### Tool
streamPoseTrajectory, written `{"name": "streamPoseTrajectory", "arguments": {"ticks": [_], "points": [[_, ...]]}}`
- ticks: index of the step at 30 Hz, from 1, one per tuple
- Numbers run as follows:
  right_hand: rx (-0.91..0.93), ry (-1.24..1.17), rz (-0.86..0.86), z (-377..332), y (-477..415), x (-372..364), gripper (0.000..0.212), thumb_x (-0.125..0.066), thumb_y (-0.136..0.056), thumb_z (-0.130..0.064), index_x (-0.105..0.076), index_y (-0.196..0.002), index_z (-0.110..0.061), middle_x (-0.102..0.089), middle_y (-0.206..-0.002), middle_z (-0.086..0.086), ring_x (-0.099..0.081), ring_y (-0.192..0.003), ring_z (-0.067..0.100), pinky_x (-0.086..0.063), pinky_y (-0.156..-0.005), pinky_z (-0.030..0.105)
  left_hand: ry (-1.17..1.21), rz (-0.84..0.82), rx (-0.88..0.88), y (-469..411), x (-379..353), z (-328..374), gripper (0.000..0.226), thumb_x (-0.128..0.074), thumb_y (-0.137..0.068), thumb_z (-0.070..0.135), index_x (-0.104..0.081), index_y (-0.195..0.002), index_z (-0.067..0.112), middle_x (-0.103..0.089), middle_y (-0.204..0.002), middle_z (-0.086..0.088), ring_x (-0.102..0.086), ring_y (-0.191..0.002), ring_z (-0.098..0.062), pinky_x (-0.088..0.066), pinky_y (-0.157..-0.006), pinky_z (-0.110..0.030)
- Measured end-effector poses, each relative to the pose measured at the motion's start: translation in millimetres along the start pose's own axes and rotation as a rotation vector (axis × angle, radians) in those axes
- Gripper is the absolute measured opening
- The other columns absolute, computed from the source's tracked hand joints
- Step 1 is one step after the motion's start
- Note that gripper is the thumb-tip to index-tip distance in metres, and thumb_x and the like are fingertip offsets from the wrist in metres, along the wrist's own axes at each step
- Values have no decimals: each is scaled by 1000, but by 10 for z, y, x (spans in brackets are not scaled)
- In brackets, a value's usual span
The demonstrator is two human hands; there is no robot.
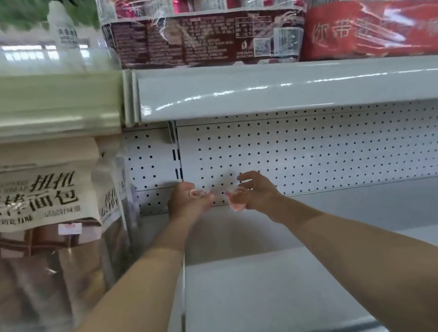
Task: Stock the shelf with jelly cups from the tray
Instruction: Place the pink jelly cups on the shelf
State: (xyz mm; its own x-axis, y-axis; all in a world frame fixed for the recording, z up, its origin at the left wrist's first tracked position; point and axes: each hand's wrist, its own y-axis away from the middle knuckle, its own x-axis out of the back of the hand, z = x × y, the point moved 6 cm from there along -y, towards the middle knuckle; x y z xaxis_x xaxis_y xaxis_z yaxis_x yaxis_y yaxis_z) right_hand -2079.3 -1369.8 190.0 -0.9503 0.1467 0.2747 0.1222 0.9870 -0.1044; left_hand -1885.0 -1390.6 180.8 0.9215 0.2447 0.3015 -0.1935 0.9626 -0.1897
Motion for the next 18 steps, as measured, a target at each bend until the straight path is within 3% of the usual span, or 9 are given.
{"name": "streamPoseTrajectory", "arguments": {"ticks": [5,11,18], "points": [[27,66,16,56,-225,-29,66,-87,-64,-27,-55,-121,-19,-58,-111,-5,-62,-109,23,-53,-95,45,-3,-35,2,-149,-37,-102,62,-84,-73,35,-53,-124,20,-59,-119,-1,-58,-103,-20,-47,-87,-28],[48,119,-4,91,-373,-40,78,-88,-58,-39,-55,-126,-20,-60,-115,-6,-62,-110,20,-52,-96,45,93,-60,50,-230,-87,-137,63,-82,-77,29,-50,-129,12,-59,-117,-4,-59,-102,-20,-49,-93,-29],[46,160,-21,95,-429,-42,71,-86,-67,-33,-53,-127,-18,-59,-117,-5,-62,-108,18,-52,-97,42,82,-53,93,-289,-116,-182,64,-85,-73,35,-54,-125,12,-61,-116,-5,-62,-99,-20,-53,-92,-34]]}}
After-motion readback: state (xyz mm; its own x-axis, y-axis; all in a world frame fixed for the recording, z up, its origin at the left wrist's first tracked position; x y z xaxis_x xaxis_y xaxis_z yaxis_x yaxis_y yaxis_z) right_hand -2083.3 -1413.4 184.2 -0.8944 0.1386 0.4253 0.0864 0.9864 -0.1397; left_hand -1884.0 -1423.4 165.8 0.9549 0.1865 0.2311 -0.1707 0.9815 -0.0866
